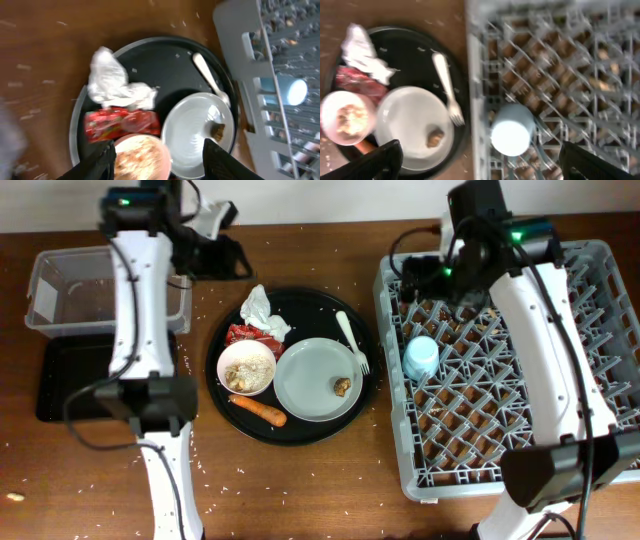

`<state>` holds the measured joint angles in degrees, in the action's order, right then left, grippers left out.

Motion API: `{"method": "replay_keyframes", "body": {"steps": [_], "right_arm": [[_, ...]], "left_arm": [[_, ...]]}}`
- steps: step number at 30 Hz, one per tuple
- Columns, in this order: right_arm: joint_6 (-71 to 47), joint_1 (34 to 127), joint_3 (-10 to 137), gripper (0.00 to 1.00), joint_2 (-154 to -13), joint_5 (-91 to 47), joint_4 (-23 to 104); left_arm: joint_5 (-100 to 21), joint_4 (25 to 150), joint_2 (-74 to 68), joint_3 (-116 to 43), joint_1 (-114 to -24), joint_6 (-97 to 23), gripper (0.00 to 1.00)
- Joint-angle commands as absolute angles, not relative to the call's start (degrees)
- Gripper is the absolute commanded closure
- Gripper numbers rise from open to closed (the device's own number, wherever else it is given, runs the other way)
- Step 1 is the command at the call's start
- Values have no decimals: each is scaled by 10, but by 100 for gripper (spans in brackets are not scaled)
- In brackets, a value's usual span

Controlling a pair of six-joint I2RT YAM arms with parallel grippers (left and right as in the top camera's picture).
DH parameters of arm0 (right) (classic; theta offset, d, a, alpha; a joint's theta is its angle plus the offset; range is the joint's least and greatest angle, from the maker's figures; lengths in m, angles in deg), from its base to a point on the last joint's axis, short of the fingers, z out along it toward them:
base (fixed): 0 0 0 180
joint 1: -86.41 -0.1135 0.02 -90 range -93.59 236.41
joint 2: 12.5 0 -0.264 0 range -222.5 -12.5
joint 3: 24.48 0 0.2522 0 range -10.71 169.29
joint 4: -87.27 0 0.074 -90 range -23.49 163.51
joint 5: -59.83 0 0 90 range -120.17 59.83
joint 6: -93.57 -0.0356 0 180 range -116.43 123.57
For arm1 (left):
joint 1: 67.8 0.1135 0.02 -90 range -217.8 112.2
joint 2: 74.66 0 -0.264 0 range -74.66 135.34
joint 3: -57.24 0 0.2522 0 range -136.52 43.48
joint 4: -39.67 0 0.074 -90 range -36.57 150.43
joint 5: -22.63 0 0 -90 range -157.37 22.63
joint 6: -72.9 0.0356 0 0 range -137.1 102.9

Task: Sort waste into correct bins and load items into the dishwasher rack
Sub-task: 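Place the light-blue cup upside down in the rack with right gripper, then grasp the pink bowl with the left gripper and lift it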

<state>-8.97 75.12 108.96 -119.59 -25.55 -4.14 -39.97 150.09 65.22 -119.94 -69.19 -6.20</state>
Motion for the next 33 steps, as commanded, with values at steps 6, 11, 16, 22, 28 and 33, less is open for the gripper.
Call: {"method": "replay_keyframes", "body": {"steps": [6, 11, 16, 22, 28, 33], "right_arm": [[-77, 620, 1091, 0, -1241, -248, -28], [-93, 682, 1092, 1, -1241, -246, 5], [-92, 737, 1092, 1, -1241, -231, -5], [-87, 737, 1092, 1, -1241, -233, -7], [-87, 737, 1092, 1, -1241, -233, -6], [-87, 737, 1092, 1, -1241, -233, -6]], "left_arm": [[-529, 1502, 529, -1075, -693, -176, 50], [-524, 1483, 515, -844, -783, -175, 59], [-634, 1366, 515, -714, -880, -264, 61], [-704, 1239, 516, -623, -886, -327, 76], [-750, 1229, 516, -616, -886, -330, 77], [-747, 1177, 516, -565, -886, -330, 82]]}}
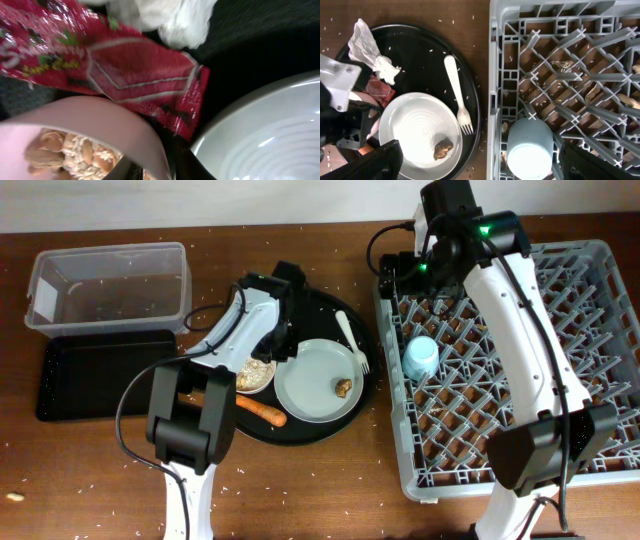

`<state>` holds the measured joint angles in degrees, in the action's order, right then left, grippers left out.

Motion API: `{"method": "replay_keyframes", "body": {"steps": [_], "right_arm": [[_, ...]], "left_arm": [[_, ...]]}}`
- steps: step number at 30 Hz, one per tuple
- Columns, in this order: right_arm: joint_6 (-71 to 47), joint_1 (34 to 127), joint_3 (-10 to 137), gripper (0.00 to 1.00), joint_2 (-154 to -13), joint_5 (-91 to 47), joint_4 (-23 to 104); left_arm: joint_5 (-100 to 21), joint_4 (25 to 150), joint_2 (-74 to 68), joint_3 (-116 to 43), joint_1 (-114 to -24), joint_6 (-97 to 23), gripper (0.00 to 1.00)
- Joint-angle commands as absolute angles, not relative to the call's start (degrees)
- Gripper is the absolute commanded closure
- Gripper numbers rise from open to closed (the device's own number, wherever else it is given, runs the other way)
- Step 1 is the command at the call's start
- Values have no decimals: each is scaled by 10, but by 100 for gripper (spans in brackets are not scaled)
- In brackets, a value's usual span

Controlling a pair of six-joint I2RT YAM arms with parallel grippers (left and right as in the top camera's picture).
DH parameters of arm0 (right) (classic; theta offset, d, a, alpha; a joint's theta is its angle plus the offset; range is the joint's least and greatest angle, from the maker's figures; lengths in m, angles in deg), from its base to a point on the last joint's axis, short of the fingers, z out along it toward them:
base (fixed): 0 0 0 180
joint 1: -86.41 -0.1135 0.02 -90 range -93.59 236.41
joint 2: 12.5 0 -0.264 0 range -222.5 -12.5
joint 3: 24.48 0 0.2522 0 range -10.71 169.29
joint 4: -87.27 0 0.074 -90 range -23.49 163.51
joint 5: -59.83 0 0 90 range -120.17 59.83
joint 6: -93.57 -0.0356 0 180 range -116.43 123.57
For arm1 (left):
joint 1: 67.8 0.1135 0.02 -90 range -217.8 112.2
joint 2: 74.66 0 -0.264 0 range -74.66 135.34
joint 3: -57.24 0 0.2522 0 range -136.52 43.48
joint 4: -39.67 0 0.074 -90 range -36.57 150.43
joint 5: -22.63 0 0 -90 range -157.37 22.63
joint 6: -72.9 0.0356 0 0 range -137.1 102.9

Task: Sort waste into correct bins and load items into the dishwasher rack
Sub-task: 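Grasp the pink bowl with the left gripper and lift it, then tip the pink bowl over the black tray to dump scraps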

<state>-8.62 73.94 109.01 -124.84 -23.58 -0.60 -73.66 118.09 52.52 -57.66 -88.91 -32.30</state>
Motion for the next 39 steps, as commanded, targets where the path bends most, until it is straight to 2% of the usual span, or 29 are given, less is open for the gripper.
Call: {"method": "replay_keyframes", "body": {"steps": [1, 7, 10, 14, 16, 21, 22, 24, 28, 31, 37, 39], "right_arm": [[-86, 737, 1092, 1, -1241, -233, -6], [-73, 737, 1092, 1, -1241, -233, -6], [-73, 737, 1092, 1, -1241, -233, -6], [-73, 737, 1092, 1, -1241, -233, -6], [-73, 737, 1092, 1, -1241, -233, -7], [-73, 737, 1092, 1, -1241, -233, -6], [-73, 737, 1092, 1, -1241, -233, -6], [-74, 737, 1092, 1, -1241, -233, -6], [-74, 737, 1092, 1, -1241, -232, -6], [-74, 737, 1092, 1, -1241, -232, -6], [-74, 736, 1092, 1, -1241, -230, -8], [-74, 736, 1092, 1, -1241, -230, -9]], "left_arm": [[-747, 1174, 516, -566, -886, -330, 84], [-748, 1201, 515, -602, -886, -329, 99], [-758, 1221, 515, -607, -886, -329, 100], [-787, 1317, 500, -681, -881, -329, 100], [-783, 1360, 477, -724, -858, -329, 100], [-706, 1423, 375, -748, -723, -269, 100], [-677, 1431, 363, -748, -676, -241, 100], [-537, 1433, 360, -745, -563, -147, 100], [-340, 1416, 360, -685, -407, -22, 100], [-162, 1333, 360, -575, -291, 8, 100], [84, 1149, 361, -387, -206, 7, 100], [116, 1113, 365, -365, -196, 5, 100]]}}
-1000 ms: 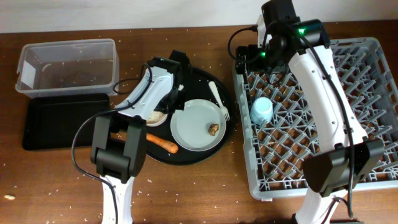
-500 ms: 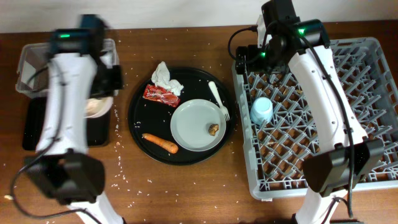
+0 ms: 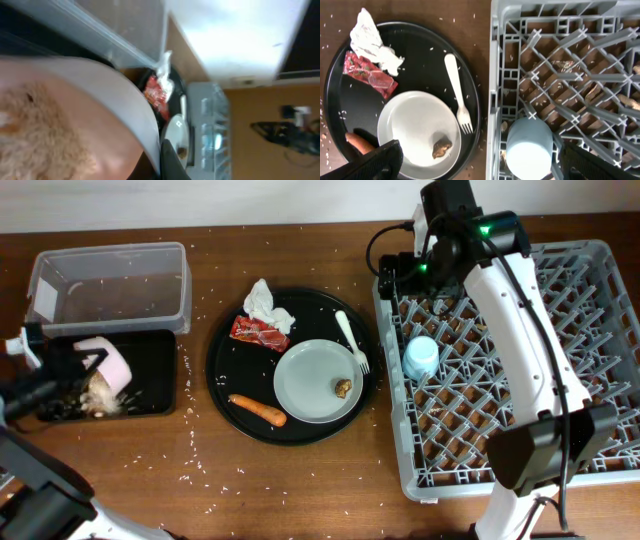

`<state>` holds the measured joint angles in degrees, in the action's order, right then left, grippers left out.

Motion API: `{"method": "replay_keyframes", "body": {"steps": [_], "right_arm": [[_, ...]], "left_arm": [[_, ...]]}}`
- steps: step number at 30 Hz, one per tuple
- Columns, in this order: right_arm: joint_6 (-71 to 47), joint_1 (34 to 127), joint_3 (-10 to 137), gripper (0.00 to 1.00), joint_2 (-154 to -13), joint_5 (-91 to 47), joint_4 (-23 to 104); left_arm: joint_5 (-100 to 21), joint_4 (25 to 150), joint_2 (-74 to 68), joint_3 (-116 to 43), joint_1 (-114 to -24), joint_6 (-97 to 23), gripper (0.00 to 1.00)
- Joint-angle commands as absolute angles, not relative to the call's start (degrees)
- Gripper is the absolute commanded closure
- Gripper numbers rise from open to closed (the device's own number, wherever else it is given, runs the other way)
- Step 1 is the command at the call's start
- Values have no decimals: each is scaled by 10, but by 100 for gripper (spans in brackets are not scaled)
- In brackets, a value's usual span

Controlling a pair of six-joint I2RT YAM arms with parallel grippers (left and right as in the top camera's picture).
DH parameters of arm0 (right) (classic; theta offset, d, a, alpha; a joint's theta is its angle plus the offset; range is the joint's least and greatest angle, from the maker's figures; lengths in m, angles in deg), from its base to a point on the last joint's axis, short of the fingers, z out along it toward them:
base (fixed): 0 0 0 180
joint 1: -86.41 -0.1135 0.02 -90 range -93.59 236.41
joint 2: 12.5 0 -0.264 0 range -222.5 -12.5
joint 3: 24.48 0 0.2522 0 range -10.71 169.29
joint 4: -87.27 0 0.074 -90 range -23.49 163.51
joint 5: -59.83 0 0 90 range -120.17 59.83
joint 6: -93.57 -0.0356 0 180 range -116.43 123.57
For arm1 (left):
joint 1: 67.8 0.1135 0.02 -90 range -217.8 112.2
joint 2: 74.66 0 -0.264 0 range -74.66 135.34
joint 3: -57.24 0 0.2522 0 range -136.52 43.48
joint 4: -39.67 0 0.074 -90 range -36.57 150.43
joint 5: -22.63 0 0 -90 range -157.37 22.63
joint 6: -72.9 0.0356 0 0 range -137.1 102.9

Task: Sort waste into correct bins and load items into the dishwasher rack

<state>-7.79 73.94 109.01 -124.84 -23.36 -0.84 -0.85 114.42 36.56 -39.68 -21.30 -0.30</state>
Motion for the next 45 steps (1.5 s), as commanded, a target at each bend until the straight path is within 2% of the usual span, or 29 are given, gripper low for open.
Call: {"method": "replay_keyframes", "body": {"steps": [1, 4, 7, 10, 17, 19, 20, 21, 28, 30, 32, 33, 36, 39, 42, 45], "right_arm": [[-74, 736, 1092, 1, -1241, -230, -9], [-74, 736, 1092, 1, -1241, -230, -10], [-74, 736, 1092, 1, -1241, -231, -15], [-74, 736, 1092, 2, -1241, -231, -17], [-74, 736, 1092, 1, -1241, -231, -19], [-74, 736, 1092, 1, -1241, -231, -20], [-74, 736, 1092, 1, -1241, -231, -22], [-74, 736, 1092, 1, -1241, -231, -24], [-73, 736, 1092, 1, -1241, -231, -23], [-73, 736, 1092, 1, -1241, -231, -24], [-73, 736, 1092, 1, -1241, -231, -24], [-73, 736, 1092, 1, -1241, -231, -22], [-73, 736, 1092, 1, -1241, -231, -20], [-73, 736, 1092, 1, -1241, -231, -22], [-73, 736, 1092, 1, -1241, -231, -21], [-73, 736, 1092, 1, -1241, -210, -21]], "left_arm": [[127, 1096, 373, -359, -189, 5, 100], [138, 1067, 404, -359, -185, 3, 100], [228, 1063, 423, -359, -185, -54, 100], [228, 1048, 426, -359, -185, -141, 100], [228, 1071, 426, -360, -181, -236, 100], [177, 997, 426, -360, -178, -249, 100], [195, 1013, 426, -360, -179, -265, 100], [228, 1017, 425, -360, -180, -269, 100], [221, 970, 356, -369, -208, -248, 100], [113, 951, 338, -369, -206, -268, 100], [228, 981, 335, -372, -213, -316, 100], [218, 974, 306, -374, -233, -277, 100], [37, 959, 219, -384, -326, -277, 100], [-240, 924, 150, -386, -493, -277, 100], [-458, 916, 165, -386, -669, -222, 100], [-627, 925, 234, -386, -802, -191, 100]]}}
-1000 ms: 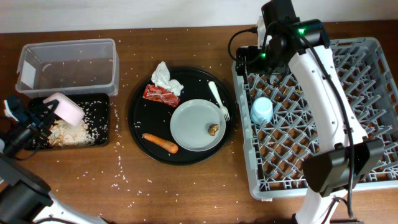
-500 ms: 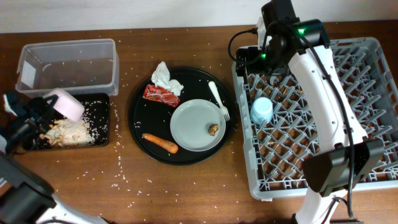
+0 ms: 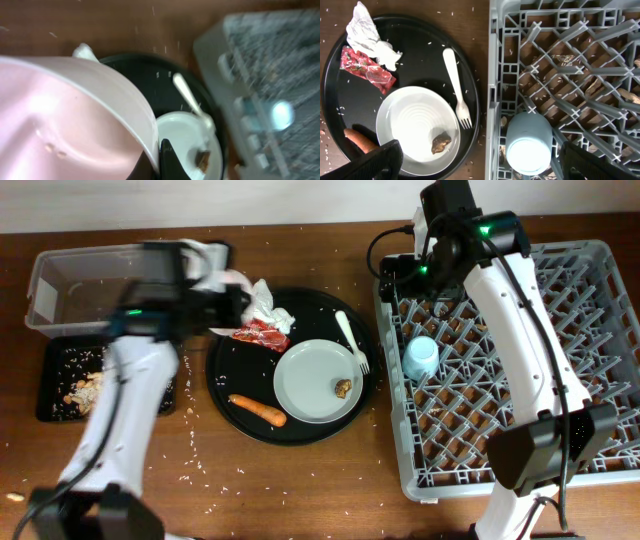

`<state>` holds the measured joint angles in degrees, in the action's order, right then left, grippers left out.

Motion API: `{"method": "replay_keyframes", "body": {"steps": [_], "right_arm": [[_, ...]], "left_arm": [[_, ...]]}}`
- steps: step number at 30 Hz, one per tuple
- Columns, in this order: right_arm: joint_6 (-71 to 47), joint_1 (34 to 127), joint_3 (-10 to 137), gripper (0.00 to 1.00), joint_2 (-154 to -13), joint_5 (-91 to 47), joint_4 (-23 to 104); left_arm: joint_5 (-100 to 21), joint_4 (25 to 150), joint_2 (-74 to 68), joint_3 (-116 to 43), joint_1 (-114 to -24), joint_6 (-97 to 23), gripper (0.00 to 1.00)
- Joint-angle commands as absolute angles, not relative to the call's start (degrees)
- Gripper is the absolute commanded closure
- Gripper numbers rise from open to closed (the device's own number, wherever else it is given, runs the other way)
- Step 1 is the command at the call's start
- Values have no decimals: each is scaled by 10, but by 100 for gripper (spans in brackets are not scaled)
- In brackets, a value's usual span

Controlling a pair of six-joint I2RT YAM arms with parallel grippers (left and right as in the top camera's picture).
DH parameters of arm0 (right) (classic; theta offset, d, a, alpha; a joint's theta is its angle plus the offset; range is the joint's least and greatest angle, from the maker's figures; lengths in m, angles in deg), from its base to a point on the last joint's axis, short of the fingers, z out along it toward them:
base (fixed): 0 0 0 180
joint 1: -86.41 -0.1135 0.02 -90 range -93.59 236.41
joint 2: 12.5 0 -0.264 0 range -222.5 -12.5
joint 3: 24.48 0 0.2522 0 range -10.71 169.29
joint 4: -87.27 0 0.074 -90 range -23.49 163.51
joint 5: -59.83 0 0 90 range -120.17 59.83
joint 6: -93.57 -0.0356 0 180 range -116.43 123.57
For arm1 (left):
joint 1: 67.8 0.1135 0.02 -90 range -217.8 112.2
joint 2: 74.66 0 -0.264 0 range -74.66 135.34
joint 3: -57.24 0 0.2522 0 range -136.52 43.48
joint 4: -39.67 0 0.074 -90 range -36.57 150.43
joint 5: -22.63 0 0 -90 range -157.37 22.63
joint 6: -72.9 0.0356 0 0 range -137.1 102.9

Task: Sort waste into correct bins and load items into the dishwasher rack

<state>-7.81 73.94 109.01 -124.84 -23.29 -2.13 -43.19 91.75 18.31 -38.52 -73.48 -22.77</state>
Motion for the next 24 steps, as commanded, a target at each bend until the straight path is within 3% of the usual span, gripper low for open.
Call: {"method": "replay_keyframes", "body": {"steps": [1, 8, 9, 10, 11, 12, 17, 24], "right_arm": [[-74, 736, 1092, 1, -1241, -202, -21], [-73, 710, 1092, 1, -1242, -201, 2], [-74, 709, 1092, 1, -1242, -200, 7], [-74, 707, 1092, 1, -1242, -200, 11], [-74, 704, 1092, 1, -1242, -200, 16], [-74, 699, 1092, 1, -1242, -200, 20], [-81, 637, 1092, 3, -1265, -192, 89], [-133, 524, 1092, 20, -1385, -180, 188]], "left_arm": [[-661, 935, 258, -386, -826, -194, 100], [-713, 972, 387, -386, -864, -218, 99], [-713, 972, 386, -391, -864, -218, 71], [-713, 975, 386, -395, -864, -218, 57], [-713, 994, 384, -416, -863, -218, 36], [-713, 1021, 382, -445, -860, -221, 32], [-710, 1218, 380, -708, -785, -272, 27], [-600, 1248, 381, -775, -593, -299, 24]]}}
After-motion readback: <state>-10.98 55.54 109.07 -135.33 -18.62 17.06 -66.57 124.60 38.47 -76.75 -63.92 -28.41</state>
